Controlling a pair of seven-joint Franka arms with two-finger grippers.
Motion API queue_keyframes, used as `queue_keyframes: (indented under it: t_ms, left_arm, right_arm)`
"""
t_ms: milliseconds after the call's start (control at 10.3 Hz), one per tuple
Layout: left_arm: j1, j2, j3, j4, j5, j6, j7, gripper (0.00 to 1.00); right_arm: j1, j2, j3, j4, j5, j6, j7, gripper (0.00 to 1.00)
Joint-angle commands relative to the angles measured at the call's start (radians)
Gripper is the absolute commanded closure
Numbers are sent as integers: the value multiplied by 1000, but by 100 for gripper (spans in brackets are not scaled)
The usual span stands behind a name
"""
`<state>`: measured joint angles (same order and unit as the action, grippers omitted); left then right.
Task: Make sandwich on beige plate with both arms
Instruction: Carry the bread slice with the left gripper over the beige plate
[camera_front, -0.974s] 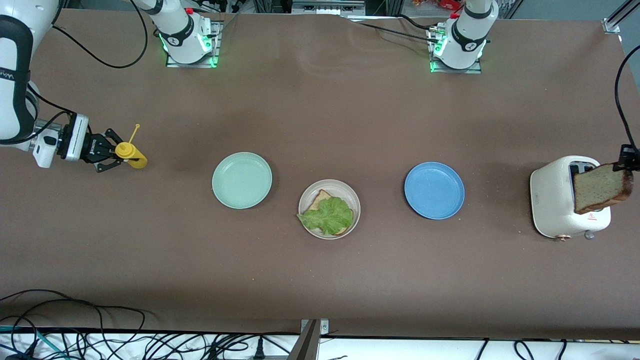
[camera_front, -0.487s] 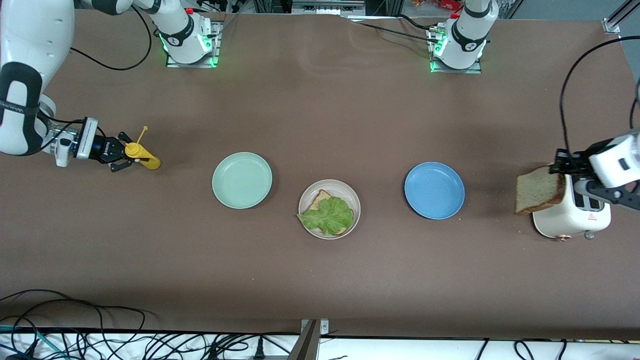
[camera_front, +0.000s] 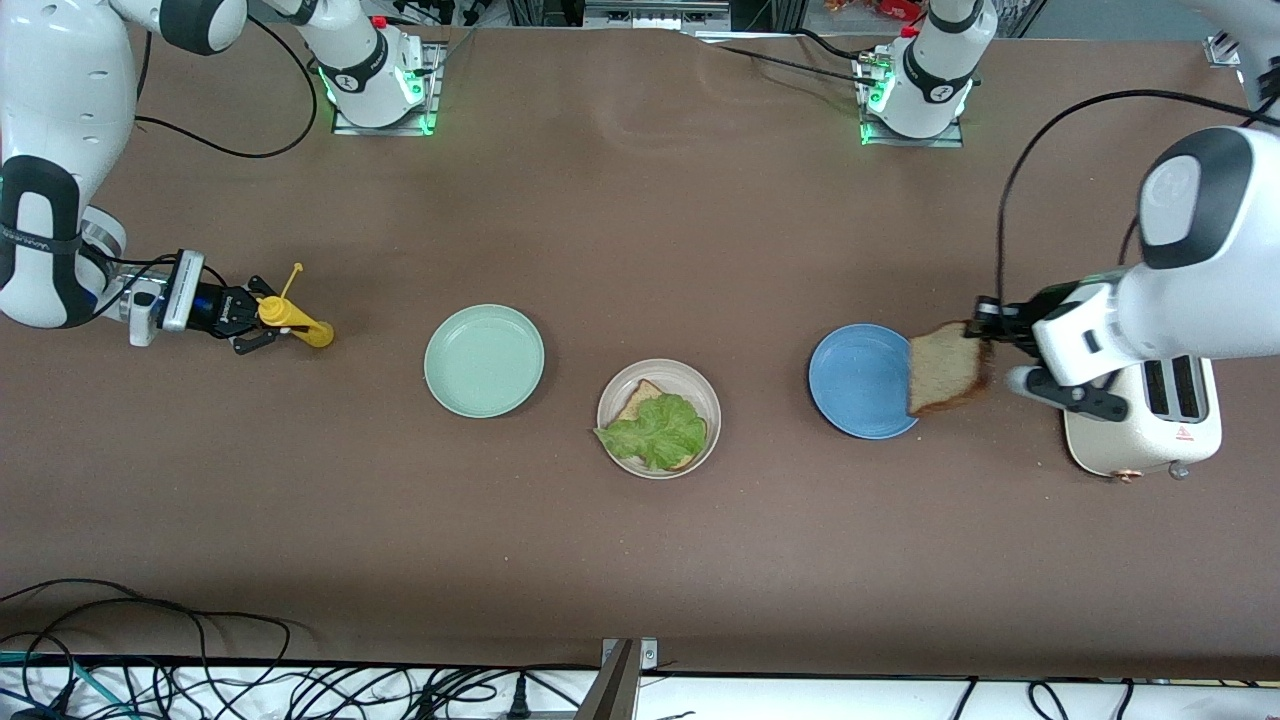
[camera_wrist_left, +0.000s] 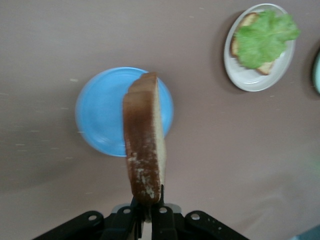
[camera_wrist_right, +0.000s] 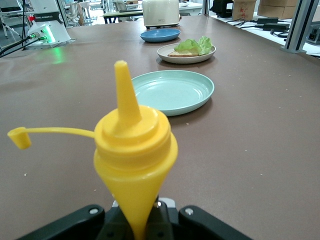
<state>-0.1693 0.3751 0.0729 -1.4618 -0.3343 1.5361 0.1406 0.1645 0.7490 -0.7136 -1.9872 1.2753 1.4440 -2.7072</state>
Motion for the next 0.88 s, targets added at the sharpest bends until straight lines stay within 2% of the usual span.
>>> queue_keyframes:
  t_ms: [0, 97, 195, 292, 389, 584, 779]
  left_arm:
    - [-73, 51, 7, 34, -55, -17, -100, 100]
    - [-126, 67, 5, 34, -52, -16, -172, 100]
    - [-136, 80, 5, 38, -63, -10, -212, 100]
    - [-139, 97, 4, 50, -107, -2, -219, 100]
    - [-138, 128, 5, 69, -200, 2, -226, 100]
    - [-142, 166, 2, 74, -296, 30, -266, 100]
    - [-154, 230, -4, 84, -479, 100, -250, 100]
  right_arm:
    - [-19, 15, 13, 22, 10, -19, -2, 52]
    - [-19, 15, 13, 22, 10, -19, 1, 24]
    - [-19, 15, 13, 22, 10, -19, 3, 15]
    - [-19, 15, 11, 24, 7, -20, 15, 13]
    - [-34, 13, 8, 42, -4, -20, 48, 11]
    - [-91, 12, 8, 85, -85, -22, 81, 11]
    - [-147, 7, 8, 181, -201, -22, 151, 11]
